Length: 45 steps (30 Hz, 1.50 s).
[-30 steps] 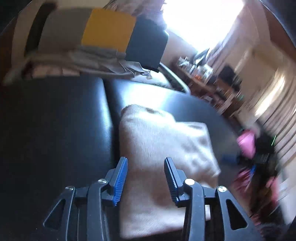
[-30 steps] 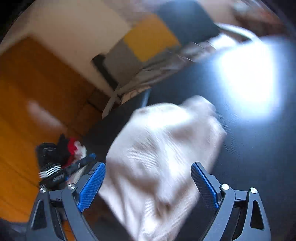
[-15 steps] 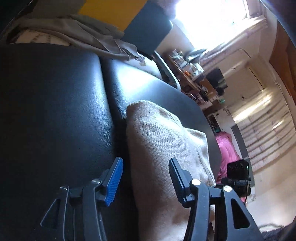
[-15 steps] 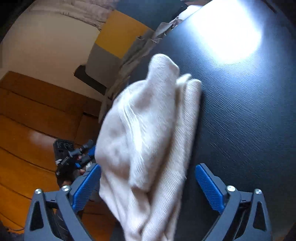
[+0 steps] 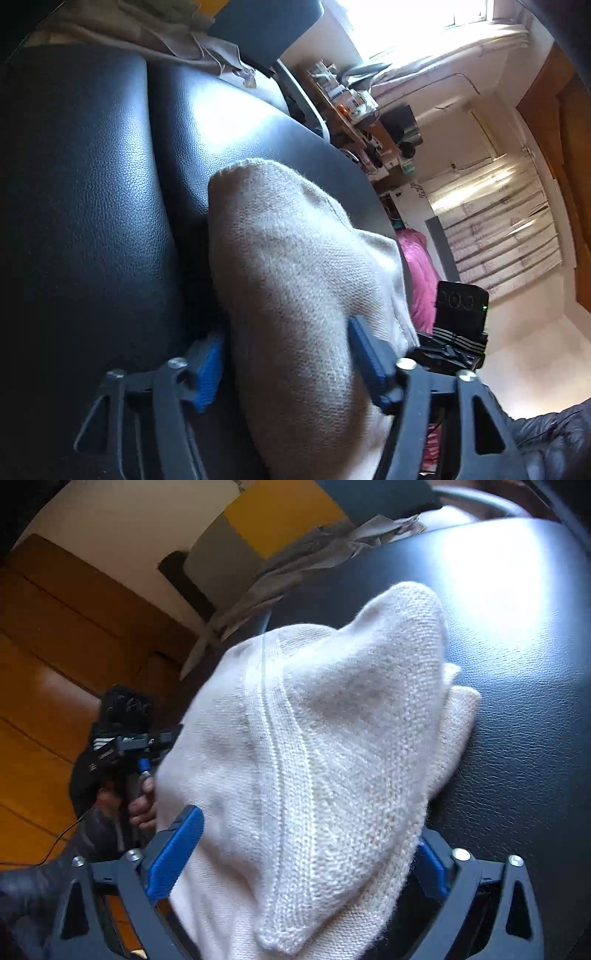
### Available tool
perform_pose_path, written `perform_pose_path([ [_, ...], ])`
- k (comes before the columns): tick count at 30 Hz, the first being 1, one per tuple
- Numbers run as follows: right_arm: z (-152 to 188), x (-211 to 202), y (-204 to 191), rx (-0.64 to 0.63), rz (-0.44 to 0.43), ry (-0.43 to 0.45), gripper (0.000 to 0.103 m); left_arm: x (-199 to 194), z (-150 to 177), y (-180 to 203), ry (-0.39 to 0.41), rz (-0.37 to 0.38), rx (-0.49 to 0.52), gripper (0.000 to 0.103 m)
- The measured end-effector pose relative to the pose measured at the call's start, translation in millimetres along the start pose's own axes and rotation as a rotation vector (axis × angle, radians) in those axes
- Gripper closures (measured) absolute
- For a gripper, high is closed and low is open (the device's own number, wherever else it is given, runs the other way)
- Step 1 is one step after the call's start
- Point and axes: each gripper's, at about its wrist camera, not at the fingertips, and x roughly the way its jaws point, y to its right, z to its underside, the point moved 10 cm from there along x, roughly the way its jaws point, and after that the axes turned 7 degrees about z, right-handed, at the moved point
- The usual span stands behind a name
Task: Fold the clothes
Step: 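Grasp the folded sweater with both grippers and lift it, then carry the lifted sweater with both grippers toward the stack of folded clothes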
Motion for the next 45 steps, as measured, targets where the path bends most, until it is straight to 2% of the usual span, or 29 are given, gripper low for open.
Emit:
perform_pose_path([
  [1, -2, 0, 2, 0.002, 0.011, 0.002, 0.05, -2, 3, 4, 0.019, -0.016, 0.009, 0.057],
  [2, -1, 1, 0, 0.024, -0.023, -0.003, 0.065, -5, 5, 8, 0.038, -0.032, 0.019, 0.061],
  [5, 0, 3, -15, -0.003, -0.02, 0.014, 0.065, -30, 16, 24, 0.132, -0.059, 0.032, 0.065],
  [7, -1, 5, -36, -0.031, -0.063, 0.007, 0.065, -56, 25, 35, 0.214, -0.067, 0.032, 0.066],
  [10, -1, 12, -81, -0.107, -0.144, -0.011, 0.066, -114, 40, 48, 0.33, -0.119, 0.056, 0.067],
  [13, -4, 27, -155, -0.226, -0.243, -0.046, 0.066, -176, 55, 61, 0.445, -0.175, 0.081, 0.067],
  [15, -10, 34, -202, -0.29, -0.304, -0.056, 0.066, -233, 64, 70, 0.539, -0.243, 0.11, 0.067],
  [23, -48, 52, -481, -0.659, -0.571, -0.039, 0.066, -479, 82, 111, 0.947, -0.546, 0.2, 0.067],
  [25, -58, 53, -560, -0.753, -0.624, -0.024, 0.066, -534, 86, 114, 1.036, -0.594, 0.18, 0.067],
  [27, -61, 61, -627, -0.829, -0.649, -0.027, 0.066, -580, 92, 101, 1.091, -0.666, 0.115, 0.066],
  [29, -58, 81, -672, -0.887, -0.633, -0.049, 0.066, -611, 102, 69, 1.117, -0.739, -0.009, 0.066],
  [30, -54, 96, -688, -0.913, -0.61, -0.066, 0.066, -619, 111, 39, 1.099, -0.782, -0.1, 0.066],
  [32, -40, 139, -707, -0.958, -0.526, -0.12, 0.066, -627, 128, -20, 1.055, -0.845, -0.267, 0.066],
  [34, -24, 184, -712, -0.986, -0.442, -0.169, 0.066, -631, 147, -62, 1.084, -0.817, -0.369, 0.063],
  [36, -10, 224, -709, -0.998, -0.372, -0.209, 0.058, -636, 162, -89, 1.132, -0.758, -0.438, 0.062],
  [37, -10, 222, -709, -0.982, -0.391, -0.205, 0.055, -639, 164, -88, 1.143, -0.756, -0.434, 0.061],
  [40, -10, 218, -710, -0.935, -0.445, -0.191, 0.048, -646, 164, -79, 1.149, -0.812, -0.407, 0.058],
  [41, -11, 216, -710, -0.925, -0.455, -0.185, 0.039, -649, 163, -72, 1.153, -0.838, -0.399, 0.058],
  [42, -12, 213, -711, -0.933, -0.444, -0.173, 0.037, -652, 161, -65, 1.157, -0.863, -0.392, 0.058],
  [44, -26, 207, -714, -0.953, -0.428, -0.124, 0.037, -659, 158, -50, 1.164, -0.915, -0.377, 0.058],
  [45, -35, 196, -703, -0.969, -0.422, -0.068, 0.037, -662, 157, -43, 1.167, -0.94, -0.369, 0.058],
])
